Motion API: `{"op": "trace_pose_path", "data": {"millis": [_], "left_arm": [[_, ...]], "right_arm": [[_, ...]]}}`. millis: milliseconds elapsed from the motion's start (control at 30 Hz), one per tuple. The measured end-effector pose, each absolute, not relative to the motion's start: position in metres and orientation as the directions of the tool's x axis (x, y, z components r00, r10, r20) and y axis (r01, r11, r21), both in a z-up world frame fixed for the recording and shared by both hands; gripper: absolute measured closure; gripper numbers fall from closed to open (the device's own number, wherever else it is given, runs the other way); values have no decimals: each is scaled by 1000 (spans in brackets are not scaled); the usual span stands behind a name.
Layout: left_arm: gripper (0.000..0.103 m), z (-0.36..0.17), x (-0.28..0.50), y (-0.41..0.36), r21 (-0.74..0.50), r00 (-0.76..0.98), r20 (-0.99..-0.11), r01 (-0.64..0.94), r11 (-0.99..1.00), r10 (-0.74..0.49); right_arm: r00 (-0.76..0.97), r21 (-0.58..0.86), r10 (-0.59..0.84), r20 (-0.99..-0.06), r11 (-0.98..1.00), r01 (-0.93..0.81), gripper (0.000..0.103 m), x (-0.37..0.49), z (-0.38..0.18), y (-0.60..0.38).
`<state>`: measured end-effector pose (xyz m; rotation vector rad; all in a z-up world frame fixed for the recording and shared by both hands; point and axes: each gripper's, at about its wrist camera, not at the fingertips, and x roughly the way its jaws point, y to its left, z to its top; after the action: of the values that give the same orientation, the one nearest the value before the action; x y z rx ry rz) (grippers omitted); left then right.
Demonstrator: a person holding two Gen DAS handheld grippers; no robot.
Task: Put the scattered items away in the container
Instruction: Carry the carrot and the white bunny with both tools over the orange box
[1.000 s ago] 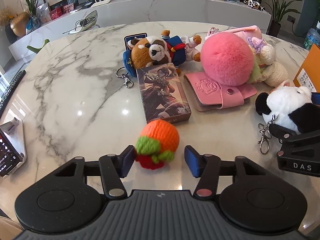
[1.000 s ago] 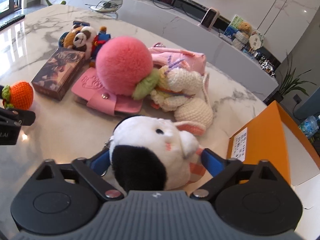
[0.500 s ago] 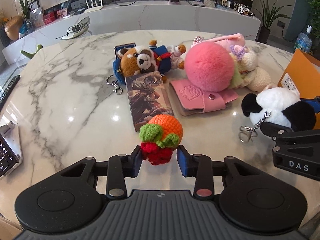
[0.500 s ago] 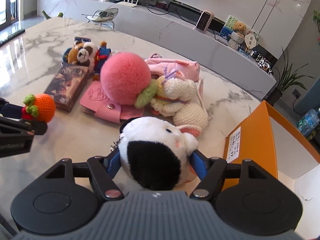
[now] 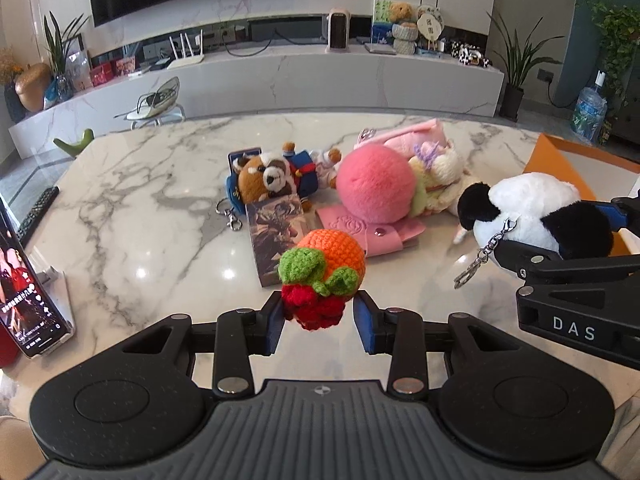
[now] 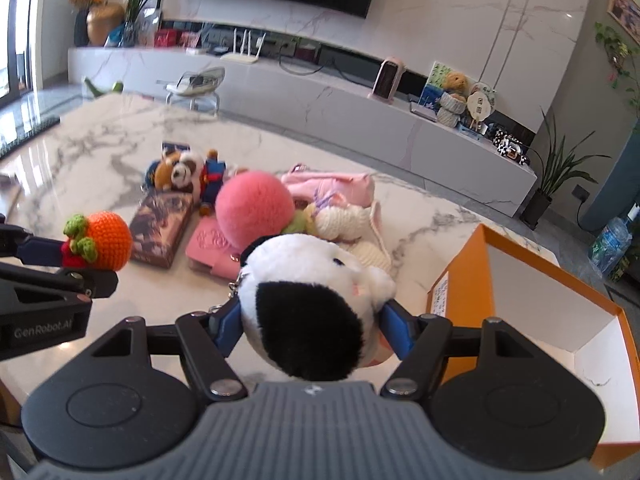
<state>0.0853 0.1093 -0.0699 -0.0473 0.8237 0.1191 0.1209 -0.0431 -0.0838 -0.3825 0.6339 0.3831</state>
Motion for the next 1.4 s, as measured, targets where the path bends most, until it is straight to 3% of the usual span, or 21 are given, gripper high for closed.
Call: {"op": "trace_pose_path", "data": {"millis": [500,900,1200,1400], "left_arm": [[60,-21,70,64,30,766,-639,-57,998,62],[60,14,87,-2,41,829,-557,84,996,-47],[60,21,115,-61,45,835,-531,198,979,-144],[60,15,144,-98,40,810,-549,270,962,-205]], "right_arm": [[828,-149,269,-492,911,-385,31,86,-26,-94],[914,-149,172,-368,959,-241,31,91,20,-157],[936,-180,83,-342,972,-152,31,110,32,-210],[926,-174,27,-377,980,-100,31,130,24,-249]]}}
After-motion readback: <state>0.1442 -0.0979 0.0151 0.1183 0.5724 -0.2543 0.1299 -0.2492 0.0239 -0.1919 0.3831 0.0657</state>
